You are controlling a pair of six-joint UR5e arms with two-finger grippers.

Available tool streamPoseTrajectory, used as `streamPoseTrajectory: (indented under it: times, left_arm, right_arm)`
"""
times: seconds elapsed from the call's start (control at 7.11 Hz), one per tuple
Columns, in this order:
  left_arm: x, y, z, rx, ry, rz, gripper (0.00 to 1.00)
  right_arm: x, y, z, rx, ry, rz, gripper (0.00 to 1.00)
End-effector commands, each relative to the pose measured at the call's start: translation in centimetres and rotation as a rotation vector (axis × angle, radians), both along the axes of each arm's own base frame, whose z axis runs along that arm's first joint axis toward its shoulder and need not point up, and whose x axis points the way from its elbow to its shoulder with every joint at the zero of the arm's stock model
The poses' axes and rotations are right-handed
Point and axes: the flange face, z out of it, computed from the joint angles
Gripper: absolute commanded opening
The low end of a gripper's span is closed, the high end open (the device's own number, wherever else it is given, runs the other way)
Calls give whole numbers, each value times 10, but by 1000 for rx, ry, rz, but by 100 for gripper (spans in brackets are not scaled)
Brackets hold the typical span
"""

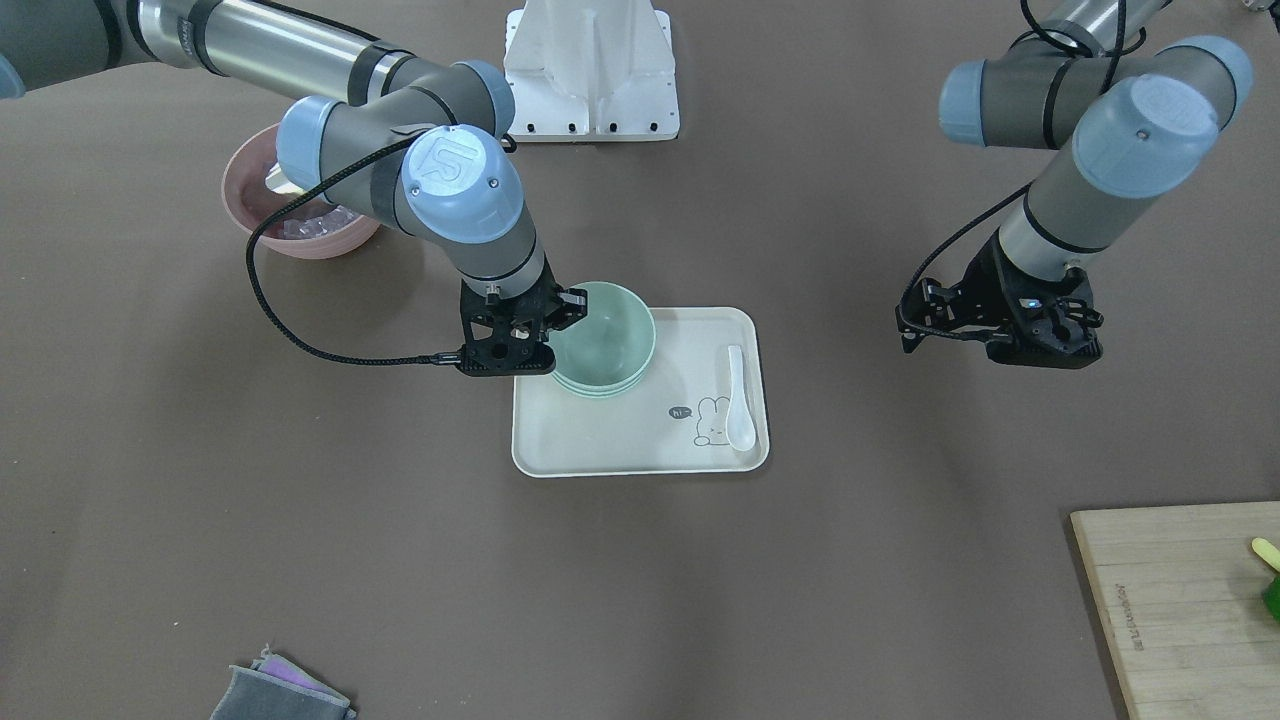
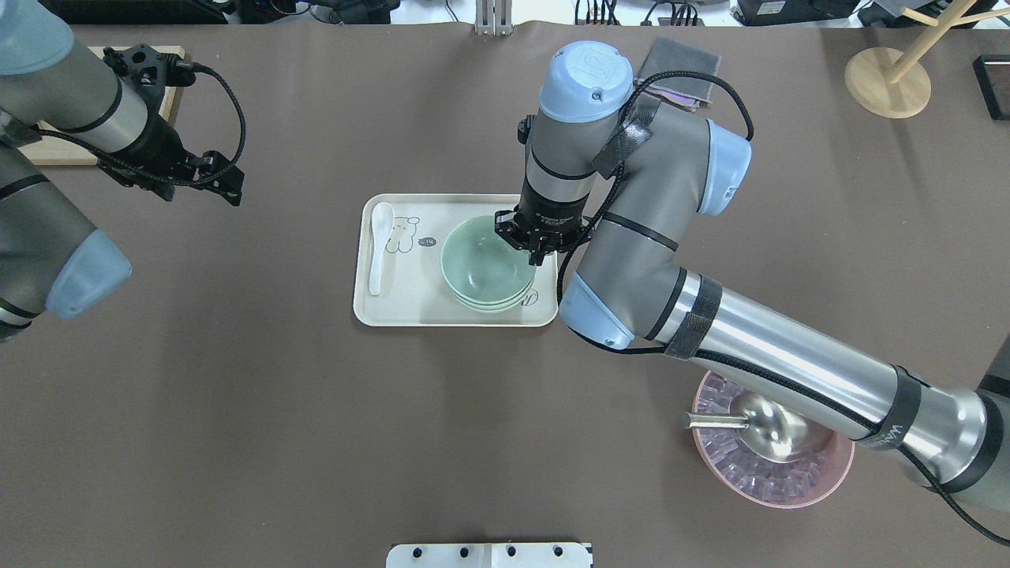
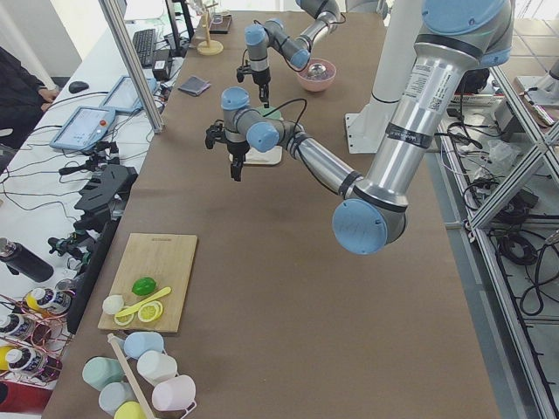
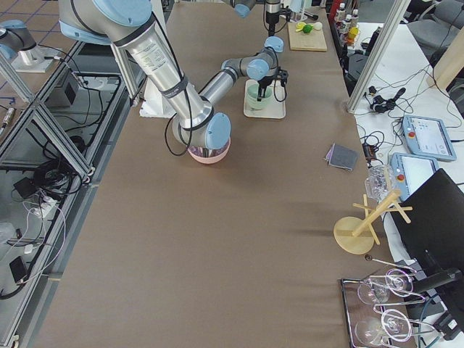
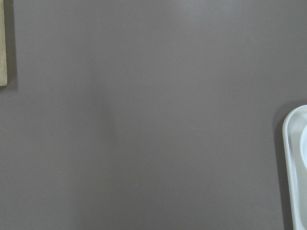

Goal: Stack green bowls together

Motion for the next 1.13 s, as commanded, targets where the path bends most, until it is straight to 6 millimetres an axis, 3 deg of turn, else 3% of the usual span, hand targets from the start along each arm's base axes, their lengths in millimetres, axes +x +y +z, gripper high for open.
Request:
streamPoseTrajectory:
  times: [0.0, 0.56, 0.7, 0.84, 0.99]
  left_arm:
    - [0, 0, 1, -2, -1, 0, 97]
    - [0, 0, 0, 0, 0, 0, 97]
    - [1, 0, 0, 0, 0, 1, 97]
    - [1, 0, 1, -2, -1, 1, 97]
    - [0, -1, 0, -2, -1, 0, 97]
  right_arm:
    - [-1, 1, 2, -1, 2, -2, 0]
    - [-2, 2, 4, -1, 4, -6, 0]
    - [-2, 2, 4, 1, 1, -6, 4]
    - [-2, 2, 6, 6, 2, -11, 37]
    - [-2, 2, 5, 8, 1, -10, 98]
